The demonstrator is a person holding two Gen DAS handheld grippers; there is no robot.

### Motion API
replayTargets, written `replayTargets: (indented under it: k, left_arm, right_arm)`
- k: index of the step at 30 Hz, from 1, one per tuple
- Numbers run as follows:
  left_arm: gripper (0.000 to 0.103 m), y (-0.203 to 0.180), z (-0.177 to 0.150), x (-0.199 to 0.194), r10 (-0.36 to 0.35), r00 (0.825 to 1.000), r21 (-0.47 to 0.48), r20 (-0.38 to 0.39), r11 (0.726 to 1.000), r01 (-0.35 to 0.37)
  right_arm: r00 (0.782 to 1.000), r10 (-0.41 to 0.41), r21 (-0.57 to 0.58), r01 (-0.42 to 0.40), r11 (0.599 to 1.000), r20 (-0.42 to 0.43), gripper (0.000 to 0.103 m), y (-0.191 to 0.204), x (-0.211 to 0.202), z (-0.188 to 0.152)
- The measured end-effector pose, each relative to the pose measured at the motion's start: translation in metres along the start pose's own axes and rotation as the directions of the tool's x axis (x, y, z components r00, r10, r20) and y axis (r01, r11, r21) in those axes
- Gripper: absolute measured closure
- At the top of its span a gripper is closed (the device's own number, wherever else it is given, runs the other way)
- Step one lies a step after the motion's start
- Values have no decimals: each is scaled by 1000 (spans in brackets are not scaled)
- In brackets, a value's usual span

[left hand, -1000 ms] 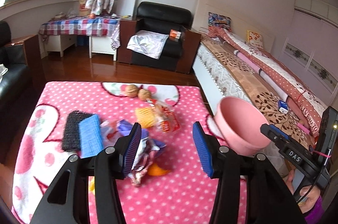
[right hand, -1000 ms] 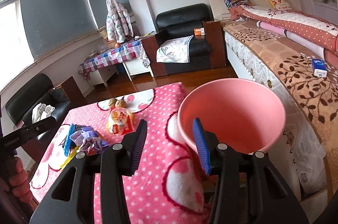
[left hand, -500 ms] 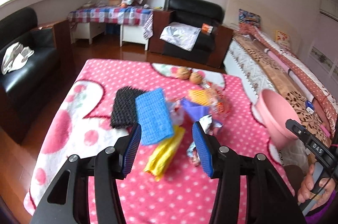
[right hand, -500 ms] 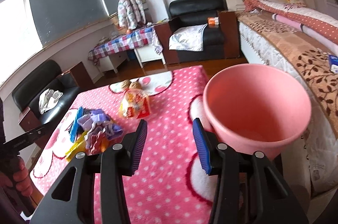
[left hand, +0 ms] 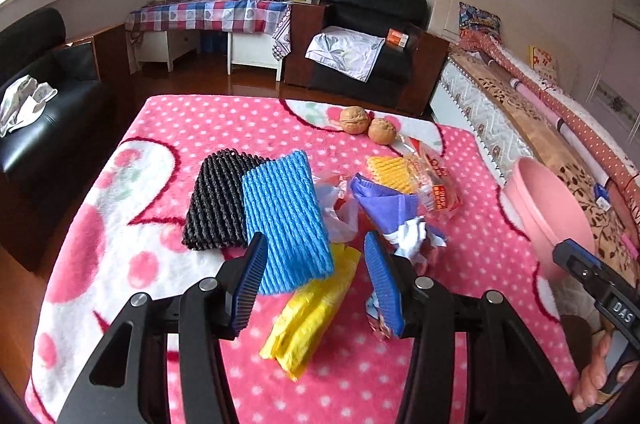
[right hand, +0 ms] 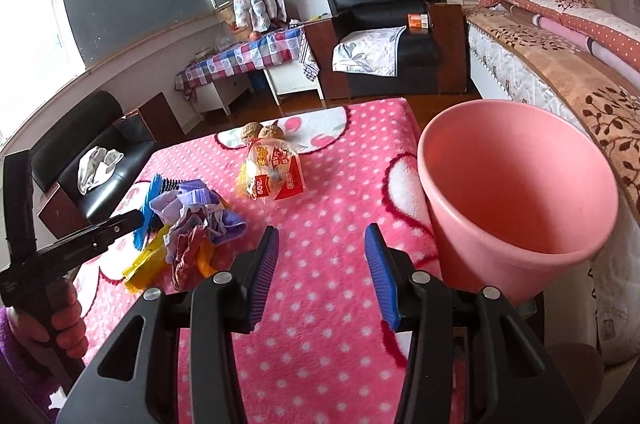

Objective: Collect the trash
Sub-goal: 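Grasp the blue scrub pad with the left tool while the right tool grasps the clear bread bag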

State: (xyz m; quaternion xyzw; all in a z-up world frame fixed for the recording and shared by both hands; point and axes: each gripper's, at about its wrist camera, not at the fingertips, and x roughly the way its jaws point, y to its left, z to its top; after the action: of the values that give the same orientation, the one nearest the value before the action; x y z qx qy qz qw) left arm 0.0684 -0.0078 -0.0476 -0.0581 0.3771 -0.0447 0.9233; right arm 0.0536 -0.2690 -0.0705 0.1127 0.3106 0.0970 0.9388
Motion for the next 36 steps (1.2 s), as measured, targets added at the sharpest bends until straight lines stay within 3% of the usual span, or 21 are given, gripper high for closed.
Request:
replayTargets:
  k: [3, 7, 9, 18, 29, 33, 35, 36]
  left_arm:
    - [58, 4, -1, 10, 11, 1000, 8, -21, 1000, -11]
    - [90, 17, -4, 18, -15, 999, -7, -52, 1000, 15]
    - [96, 23, -7, 19, -23, 998, -18, -55, 1000, 22]
    - [98, 46, -14, 4, -74, 997, -92, -19, 993, 72]
    - [98, 57, -15, -1, -150, 989, -133, 2, 980, 149]
    - [98, 62, -14, 1, -161, 987, -151, 1, 976, 159]
    - [98, 63, -14, 2, -163, 987, -152, 2, 975, 162]
    - [98, 64, -14, 2, -165, 986, -153, 2, 975, 163]
  right_arm:
    - [1000, 5, 2, -5, 1000, -12, 57, 2, 5, 2]
    - [999, 29, 13, -29, 1000, -33, 57, 5, 14, 9]
    - [998, 44, 17, -43, 999, -46, 57, 7, 20, 12]
    - [994, 77, -50, -82, 995, -80, 57, 45, 56, 32]
    - [998, 0, -176, -10, 984, -57, 57, 88, 109, 59]
    - [995, -45, -208, 25, 978, -90, 58, 93, 131, 60]
    - [992, -66, -215, 42, 976, -110, 61, 91, 139, 58]
    - [991, -72, -214, 45, 976, -117, 72, 90, 142, 56]
